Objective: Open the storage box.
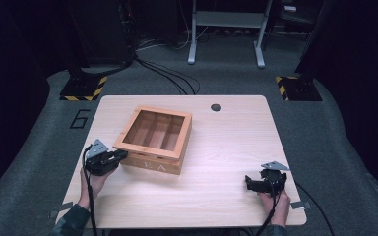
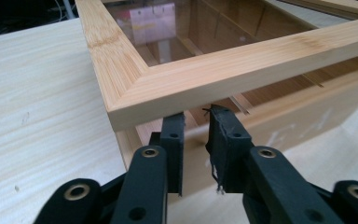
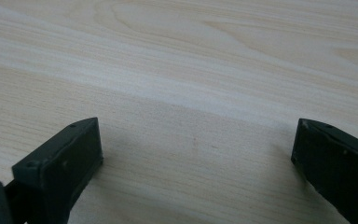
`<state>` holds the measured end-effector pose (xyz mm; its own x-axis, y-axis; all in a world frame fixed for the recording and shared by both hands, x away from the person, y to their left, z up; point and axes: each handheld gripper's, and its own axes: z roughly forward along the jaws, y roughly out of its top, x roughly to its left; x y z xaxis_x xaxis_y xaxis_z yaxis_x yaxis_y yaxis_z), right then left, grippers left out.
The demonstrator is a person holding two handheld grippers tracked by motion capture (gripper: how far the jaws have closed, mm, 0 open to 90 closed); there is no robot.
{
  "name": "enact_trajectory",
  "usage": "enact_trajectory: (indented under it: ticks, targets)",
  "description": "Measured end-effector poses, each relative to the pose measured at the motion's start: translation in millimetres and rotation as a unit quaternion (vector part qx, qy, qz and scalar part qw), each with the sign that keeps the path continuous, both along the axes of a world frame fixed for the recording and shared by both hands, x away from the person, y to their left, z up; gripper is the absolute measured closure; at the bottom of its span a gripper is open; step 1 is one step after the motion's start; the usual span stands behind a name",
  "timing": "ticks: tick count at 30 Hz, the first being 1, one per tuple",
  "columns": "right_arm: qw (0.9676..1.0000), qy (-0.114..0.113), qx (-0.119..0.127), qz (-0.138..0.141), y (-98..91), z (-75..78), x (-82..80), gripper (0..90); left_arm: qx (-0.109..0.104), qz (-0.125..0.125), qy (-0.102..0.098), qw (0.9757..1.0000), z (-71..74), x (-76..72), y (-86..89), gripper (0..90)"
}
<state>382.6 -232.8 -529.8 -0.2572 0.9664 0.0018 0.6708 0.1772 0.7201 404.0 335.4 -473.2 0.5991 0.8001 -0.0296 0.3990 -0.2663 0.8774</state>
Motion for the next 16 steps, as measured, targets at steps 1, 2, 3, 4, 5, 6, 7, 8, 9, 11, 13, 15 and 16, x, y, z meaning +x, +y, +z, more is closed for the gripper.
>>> enact_trajectory:
  ticks: [1,2,3,4,5,6,7,8,9,11,13,15,16]
  targets:
    - [1.0,0.0,0.0,0.0,0.0,0.0,0.0,1.2,0.006,-0.001,0.007,1.0,-1.3,-2.6,-0.3,72.2]
    - [1.0,0.0,0.0,0.0,0.0,0.0,0.0,1.2,0.01,-0.007,0.019,0.9997,-4.4,-5.4,0.1,68.4]
    - [1.0,0.0,0.0,0.0,0.0,0.0,0.0,1.2,0.012,-0.009,0.027,0.9995,-9.2,-9.4,0.2,63.3]
    - [1.0,0.0,0.0,0.0,0.1,0.0,0.0,1.3,0.02,-0.004,0.03,0.9994,-14.0,-14.2,0.3,55.3]
    - [1.0,0.0,0.0,0.0,0.1,0.0,-0.1,1.5,0.024,-0.003,0.038,0.999,-19.4,-18.4,0.5,50.8]
    - [1.0,0.0,0.0,0.0,0.1,0.0,-0.2,1.4,0.022,-0.004,0.048,0.9986,-25.3,-22.2,1.6,45.8]
    - [1.0,0.0,0.0,0.0,0.1,0.0,-0.1,1.4,0.024,-0.004,0.061,0.9978,-30.8,-25.6,3.0,41.6]
    - [1.0,0.0,0.0,0.0,0.1,0.0,-0.1,1.4,0.03,-0.006,0.073,0.9969,-36.5,-28.2,4.3,37.4]
    - [1.0,0.0,0.0,0.0,0.1,0.0,-0.1,1.4,0.033,-0.004,0.079,0.9963,-42.0,-31.0,6.1,34.2]
    - [1.0,0.0,0.0,0.0,0.1,0.0,-0.2,1.4,0.035,0.012,0.089,0.9954,-51.9,-36.2,8.8,27.1]
    - [1.0,0.0,0.0,0.0,0.1,0.0,-0.2,1.4,0.036,0.017,0.092,0.9949,-55.8,-39.9,12.4,23.7]
    - [1.0,0.0,0.0,0.0,0.1,0.0,-0.2,1.4,0.035,0.02,0.091,0.995,-55.4,-42.1,13.6,17.7]
    - [1.0,0.0,0.0,0.0,0.2,0.0,-0.2,1.2,0.038,0.02,0.098,0.9943,-55.8,-43.1,16.2,16.9]
